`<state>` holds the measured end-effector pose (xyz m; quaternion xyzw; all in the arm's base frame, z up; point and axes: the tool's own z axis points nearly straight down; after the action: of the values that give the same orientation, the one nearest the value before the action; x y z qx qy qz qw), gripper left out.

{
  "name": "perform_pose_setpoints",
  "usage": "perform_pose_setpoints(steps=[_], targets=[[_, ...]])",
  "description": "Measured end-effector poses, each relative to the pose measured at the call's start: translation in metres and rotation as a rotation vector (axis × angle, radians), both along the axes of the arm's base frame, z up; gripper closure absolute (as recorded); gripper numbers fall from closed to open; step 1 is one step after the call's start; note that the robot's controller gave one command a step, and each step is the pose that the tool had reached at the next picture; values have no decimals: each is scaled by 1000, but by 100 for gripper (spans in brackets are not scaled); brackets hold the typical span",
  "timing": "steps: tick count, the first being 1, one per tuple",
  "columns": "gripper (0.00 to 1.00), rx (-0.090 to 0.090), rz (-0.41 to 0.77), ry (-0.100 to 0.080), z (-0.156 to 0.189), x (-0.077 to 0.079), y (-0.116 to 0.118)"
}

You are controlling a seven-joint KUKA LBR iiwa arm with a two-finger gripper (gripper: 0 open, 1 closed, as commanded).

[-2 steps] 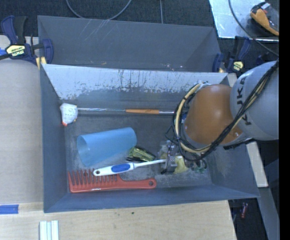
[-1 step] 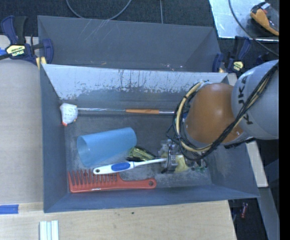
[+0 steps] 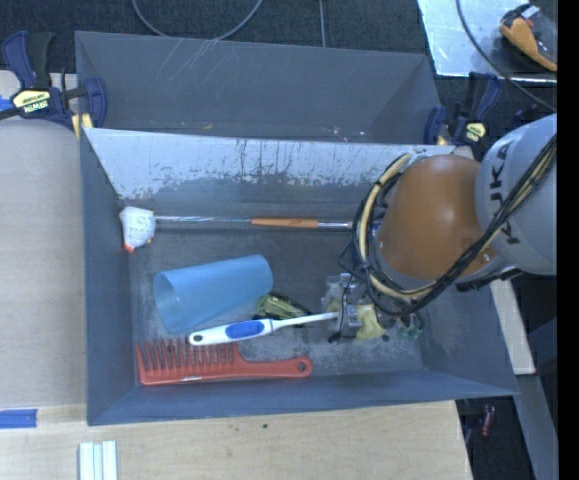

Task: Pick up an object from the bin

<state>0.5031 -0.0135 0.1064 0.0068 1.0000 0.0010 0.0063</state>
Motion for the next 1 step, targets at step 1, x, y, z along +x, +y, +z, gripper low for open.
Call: perform_pose_setpoints(steps=[1], targets=[[100, -1, 0, -6, 25, 1, 0]])
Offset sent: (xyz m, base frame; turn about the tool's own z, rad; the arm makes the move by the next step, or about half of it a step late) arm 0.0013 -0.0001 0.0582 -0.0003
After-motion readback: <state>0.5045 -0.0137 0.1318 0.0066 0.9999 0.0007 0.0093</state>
